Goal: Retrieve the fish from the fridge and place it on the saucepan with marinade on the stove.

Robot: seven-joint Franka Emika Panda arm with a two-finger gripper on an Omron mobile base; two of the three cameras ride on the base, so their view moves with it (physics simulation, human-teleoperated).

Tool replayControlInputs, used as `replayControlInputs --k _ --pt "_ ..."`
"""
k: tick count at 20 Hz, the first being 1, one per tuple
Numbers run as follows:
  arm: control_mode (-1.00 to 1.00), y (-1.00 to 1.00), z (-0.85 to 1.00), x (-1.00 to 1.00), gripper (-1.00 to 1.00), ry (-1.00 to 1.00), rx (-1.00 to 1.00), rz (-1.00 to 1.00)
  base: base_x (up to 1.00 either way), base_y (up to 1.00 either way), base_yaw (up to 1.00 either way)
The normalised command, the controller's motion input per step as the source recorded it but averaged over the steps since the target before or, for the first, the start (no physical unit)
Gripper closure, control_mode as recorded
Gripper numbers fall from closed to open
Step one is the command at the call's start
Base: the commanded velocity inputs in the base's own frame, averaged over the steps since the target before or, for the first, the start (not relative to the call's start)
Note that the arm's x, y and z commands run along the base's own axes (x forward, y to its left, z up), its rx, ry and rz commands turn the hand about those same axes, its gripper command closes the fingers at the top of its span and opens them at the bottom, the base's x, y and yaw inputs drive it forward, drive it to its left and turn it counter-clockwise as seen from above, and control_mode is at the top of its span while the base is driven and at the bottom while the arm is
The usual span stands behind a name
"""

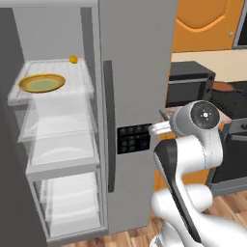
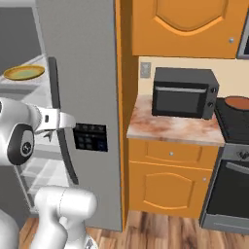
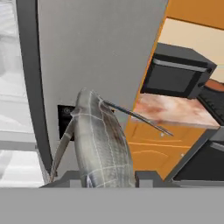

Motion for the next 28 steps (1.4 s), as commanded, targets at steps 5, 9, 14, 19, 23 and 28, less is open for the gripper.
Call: replayControlInputs --k 5,9,14,19,23,28 --pt "1.00 0.00 0.00 0.00 1.00 0.00 0.00 0.00 0.57 -1.00 -0.10" --pt "1.00 0.00 0.00 0.00 1.00 0.00 0.00 0.00 0.72 -1.00 -0.09" --pt "1.00 0.00 0.00 0.00 1.00 0.00 0.00 0.00 0.89 -1.00 -0.09" --pt "1.00 0.00 0.00 0.00 1.00 0.00 0.00 0.00 0.59 -0.97 -0.02" --pt "1.00 0.00 0.00 0.00 1.00 0.00 0.00 0.00 0.22 -0.44 0.01" --pt "1.00 0.00 0.00 0.00 1.00 0.00 0.00 0.00 0.00 -0.36 0.03"
